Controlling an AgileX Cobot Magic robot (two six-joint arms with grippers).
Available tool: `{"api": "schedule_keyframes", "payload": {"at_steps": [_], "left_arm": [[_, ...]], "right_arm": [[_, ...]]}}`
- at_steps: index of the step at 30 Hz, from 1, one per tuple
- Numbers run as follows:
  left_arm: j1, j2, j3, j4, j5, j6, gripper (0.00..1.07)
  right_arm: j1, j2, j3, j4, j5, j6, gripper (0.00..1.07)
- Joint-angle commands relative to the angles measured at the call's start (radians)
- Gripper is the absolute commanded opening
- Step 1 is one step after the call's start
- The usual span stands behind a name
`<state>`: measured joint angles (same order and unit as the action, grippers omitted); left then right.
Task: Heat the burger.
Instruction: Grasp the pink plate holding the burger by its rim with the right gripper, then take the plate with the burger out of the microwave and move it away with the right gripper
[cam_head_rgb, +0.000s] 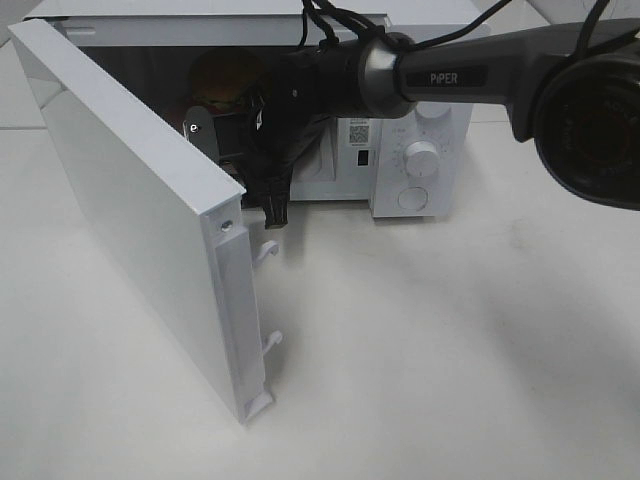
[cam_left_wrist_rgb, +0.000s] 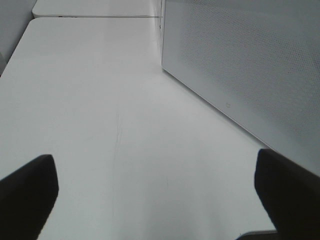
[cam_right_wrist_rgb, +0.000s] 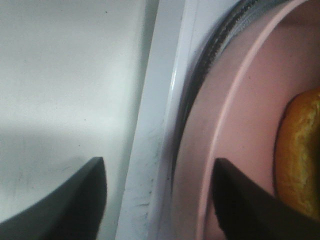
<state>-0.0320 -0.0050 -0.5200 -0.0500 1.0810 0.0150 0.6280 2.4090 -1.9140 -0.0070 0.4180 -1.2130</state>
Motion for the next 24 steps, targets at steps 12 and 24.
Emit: {"api": "schedule_keyframes", "payload": {"at_steps": [12,24], "left_arm": [[0.003,-0.006,0.003,-0.002,-0.012,-0.005,1.0],[0.003,-0.006,0.003,-0.002,-0.012,-0.006,1.0]], "right_arm": [[0.005,-0.006,-0.011,0.007,-0.011,0.003,0.0],[0.006,-0.104,0.103,0.007,-0.053,-0.043,0.0]]}}
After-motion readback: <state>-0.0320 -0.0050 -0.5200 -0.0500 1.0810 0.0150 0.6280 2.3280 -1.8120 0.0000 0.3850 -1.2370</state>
